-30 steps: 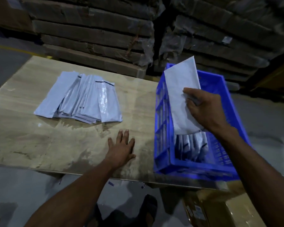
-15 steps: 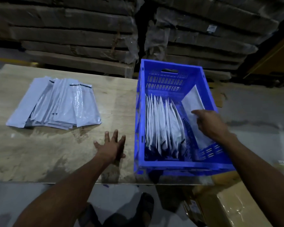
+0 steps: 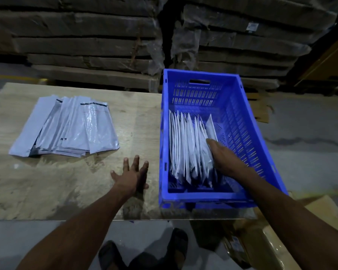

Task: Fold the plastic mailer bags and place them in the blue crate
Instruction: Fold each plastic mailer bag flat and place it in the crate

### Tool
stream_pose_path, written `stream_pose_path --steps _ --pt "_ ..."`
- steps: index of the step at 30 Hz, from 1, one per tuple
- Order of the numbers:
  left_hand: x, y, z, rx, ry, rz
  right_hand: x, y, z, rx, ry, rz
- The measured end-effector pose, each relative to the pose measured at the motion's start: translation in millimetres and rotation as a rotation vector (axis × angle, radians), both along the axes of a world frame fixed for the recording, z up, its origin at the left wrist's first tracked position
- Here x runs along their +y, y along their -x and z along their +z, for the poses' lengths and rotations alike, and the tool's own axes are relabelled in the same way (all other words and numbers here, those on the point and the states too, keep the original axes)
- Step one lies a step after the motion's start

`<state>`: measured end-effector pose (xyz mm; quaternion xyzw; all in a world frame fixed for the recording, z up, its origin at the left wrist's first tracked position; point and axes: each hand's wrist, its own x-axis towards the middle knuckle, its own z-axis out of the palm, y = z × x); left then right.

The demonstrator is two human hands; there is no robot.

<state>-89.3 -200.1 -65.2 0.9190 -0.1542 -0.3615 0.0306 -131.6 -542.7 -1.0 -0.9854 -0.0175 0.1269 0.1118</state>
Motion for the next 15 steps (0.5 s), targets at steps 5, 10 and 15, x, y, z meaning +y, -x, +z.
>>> stream_pose_path --steps 5,10,15 --pt "1 2 5 -0.007 0.02 0.001 9 4 12 -0.061 0.017 0.023" --pt "4 4 0 -0.039 0.055 0.002 19 7 20 -0.165 0.077 -0.01" --pt "11 11 -8 -0.171 0.028 -0.042 39 3 36 -0.371 0.109 -0.102"
